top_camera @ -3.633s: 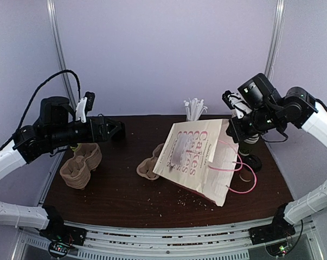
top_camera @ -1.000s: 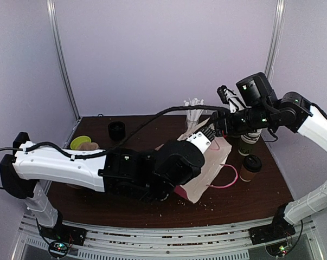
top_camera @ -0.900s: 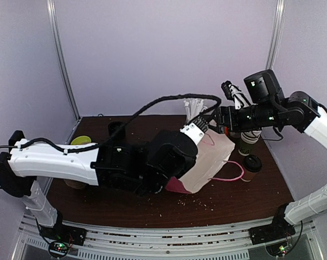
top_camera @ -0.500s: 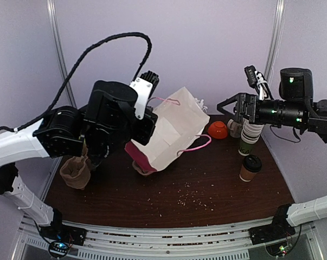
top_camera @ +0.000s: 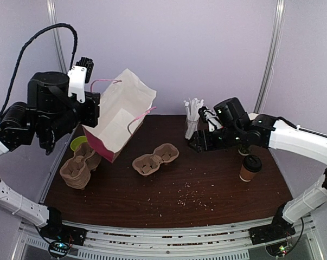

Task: Pack the takeout coffee

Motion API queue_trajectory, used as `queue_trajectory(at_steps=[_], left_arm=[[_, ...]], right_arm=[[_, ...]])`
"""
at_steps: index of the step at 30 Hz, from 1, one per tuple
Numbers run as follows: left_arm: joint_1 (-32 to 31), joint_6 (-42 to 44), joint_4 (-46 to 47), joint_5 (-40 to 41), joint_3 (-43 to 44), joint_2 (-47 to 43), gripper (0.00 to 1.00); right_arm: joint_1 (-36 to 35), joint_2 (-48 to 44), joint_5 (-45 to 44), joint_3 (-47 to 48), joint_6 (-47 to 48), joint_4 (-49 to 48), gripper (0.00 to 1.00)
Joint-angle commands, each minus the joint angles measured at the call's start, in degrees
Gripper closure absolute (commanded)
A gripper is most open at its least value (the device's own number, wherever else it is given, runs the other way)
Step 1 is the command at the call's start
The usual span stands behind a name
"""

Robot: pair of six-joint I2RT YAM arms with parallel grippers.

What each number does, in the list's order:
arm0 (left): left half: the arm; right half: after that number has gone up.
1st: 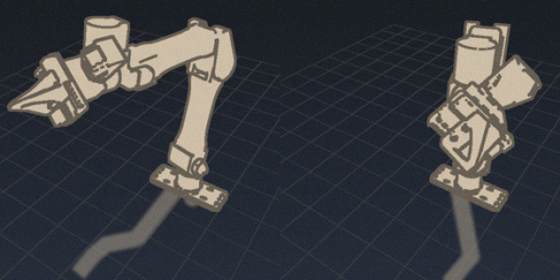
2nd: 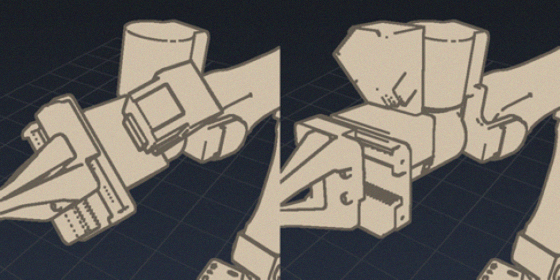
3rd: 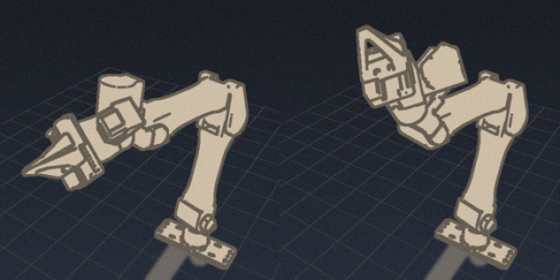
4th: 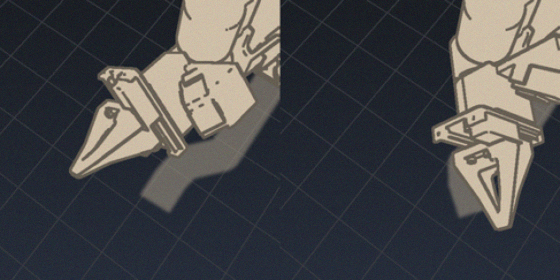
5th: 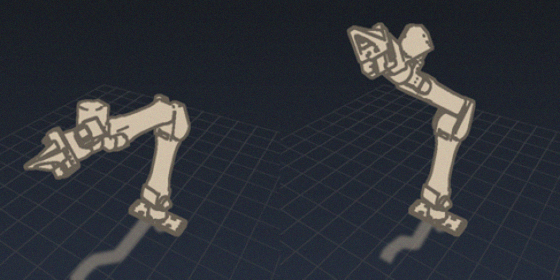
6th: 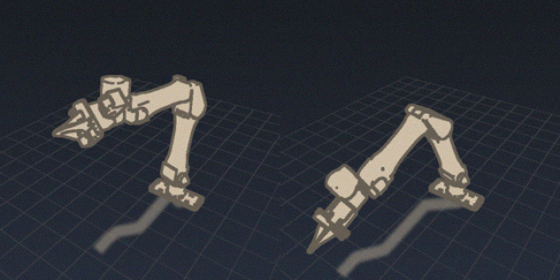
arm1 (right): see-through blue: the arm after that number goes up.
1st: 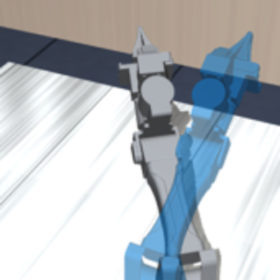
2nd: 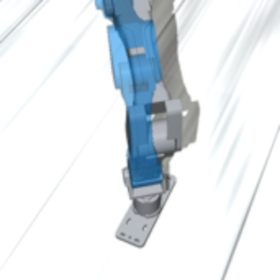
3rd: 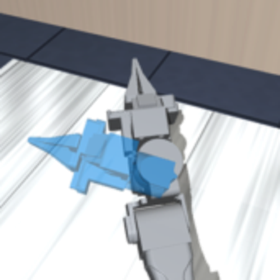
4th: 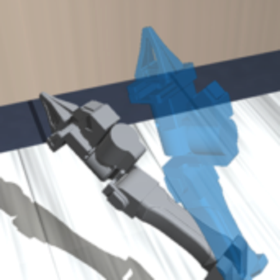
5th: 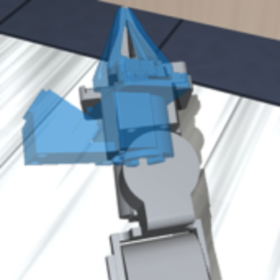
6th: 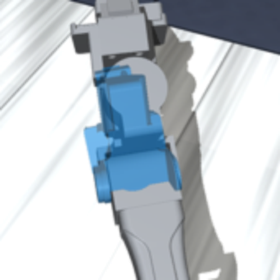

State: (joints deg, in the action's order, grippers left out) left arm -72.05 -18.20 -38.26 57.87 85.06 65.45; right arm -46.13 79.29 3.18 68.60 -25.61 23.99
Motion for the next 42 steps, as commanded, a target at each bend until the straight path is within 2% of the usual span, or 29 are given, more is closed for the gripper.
queue_trajectory(at_steps=[1, 7, 8, 19, 28, 42], left_arm=[[0.83, 3.85, 9.05, 0.39, -2.28, -1.91, 1.0], [0.97, 6.03, 13.34, -0.58, -3.8, -2.48, 1.0], [0.95, 7.33, 15.93, -1.54, -5.43, -3.21, 1.0], [1.04, 8.7, 17.08, -2.3, -6.66, -3.35, 1.0], [1.04, 8.83, 16.95, -1.2, -8.17, -5.12, 1.0], [1.04, 7.08, 15.97, -0.72, -9.97, -6.14, 1.0]], right_arm=[[-0.09, 8.09, 4.26, 3.73, 1.78, -8.09, 0.29], [-1.26, 24.05, 2.92, 15.2, 5.67, -5.55, 0.3], [-1.59, 30.04, 2.28, 20.34, 6.9, -4.68, 0.31], [-2.8, 48.2, 1.22, 40.07, 10.55, 5.74, 0.3], [-2.85, 55.96, -1.87, 50.5, 11.98, 12.62, 0.33], [-2.89, 59.73, 0.59, 52.49, 11.89, 15.77, 0.43]])
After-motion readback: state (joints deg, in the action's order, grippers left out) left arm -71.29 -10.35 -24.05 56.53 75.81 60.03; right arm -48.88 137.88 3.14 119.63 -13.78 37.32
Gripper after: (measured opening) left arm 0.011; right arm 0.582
